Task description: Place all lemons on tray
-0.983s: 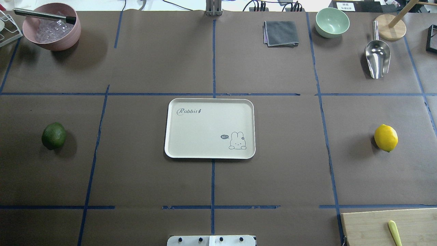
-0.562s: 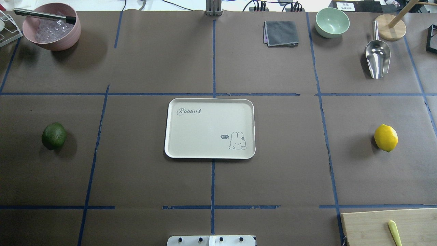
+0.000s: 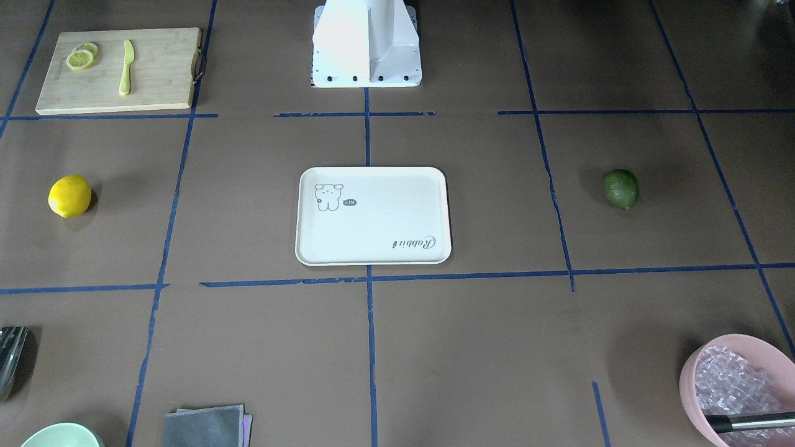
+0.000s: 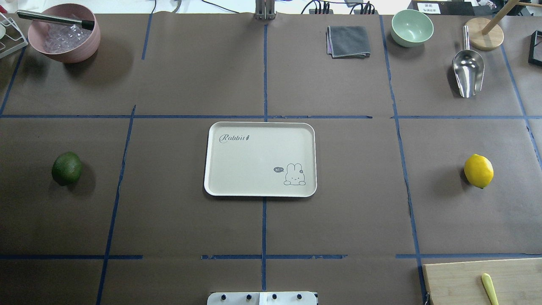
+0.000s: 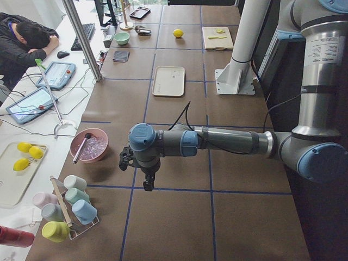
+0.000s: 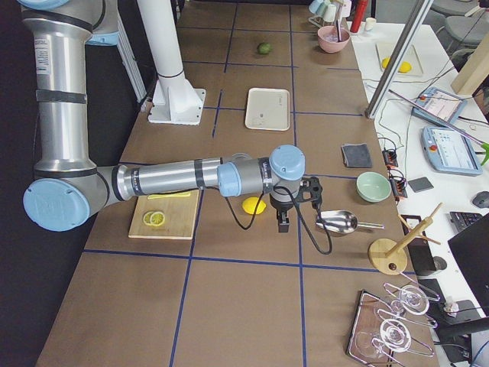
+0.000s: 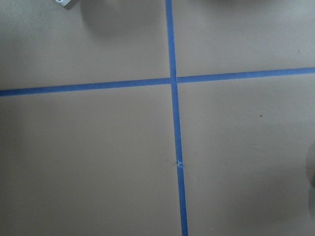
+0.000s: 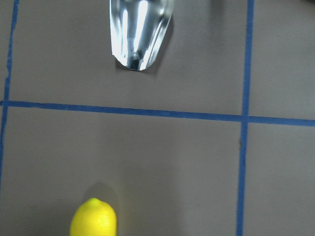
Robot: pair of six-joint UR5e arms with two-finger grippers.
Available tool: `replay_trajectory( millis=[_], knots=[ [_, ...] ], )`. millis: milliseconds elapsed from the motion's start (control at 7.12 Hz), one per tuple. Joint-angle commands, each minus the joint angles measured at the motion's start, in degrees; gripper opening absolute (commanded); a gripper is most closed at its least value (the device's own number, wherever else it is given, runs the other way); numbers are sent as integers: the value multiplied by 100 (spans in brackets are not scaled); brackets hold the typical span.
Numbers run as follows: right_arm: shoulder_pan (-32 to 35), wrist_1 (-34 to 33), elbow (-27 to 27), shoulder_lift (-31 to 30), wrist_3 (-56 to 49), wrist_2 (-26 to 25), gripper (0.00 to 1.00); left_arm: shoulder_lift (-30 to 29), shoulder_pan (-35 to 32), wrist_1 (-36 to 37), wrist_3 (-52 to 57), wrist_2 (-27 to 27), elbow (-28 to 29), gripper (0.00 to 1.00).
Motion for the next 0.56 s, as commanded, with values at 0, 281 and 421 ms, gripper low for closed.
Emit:
replay_trajectory(
  millis=[0,281,421],
  knots=[
    [-1140,977,322,-328,1917,-663,100,-6,27,-139,-30,-7,-26,100],
    [-1995,2340,287,-742,3220,-1220,100,-23,35,-140,-39,-16,-44,100],
    [-2450,2554,269,-874,3416,-1491,100,-23,35,-140,-39,-24,-53,100]
  ],
)
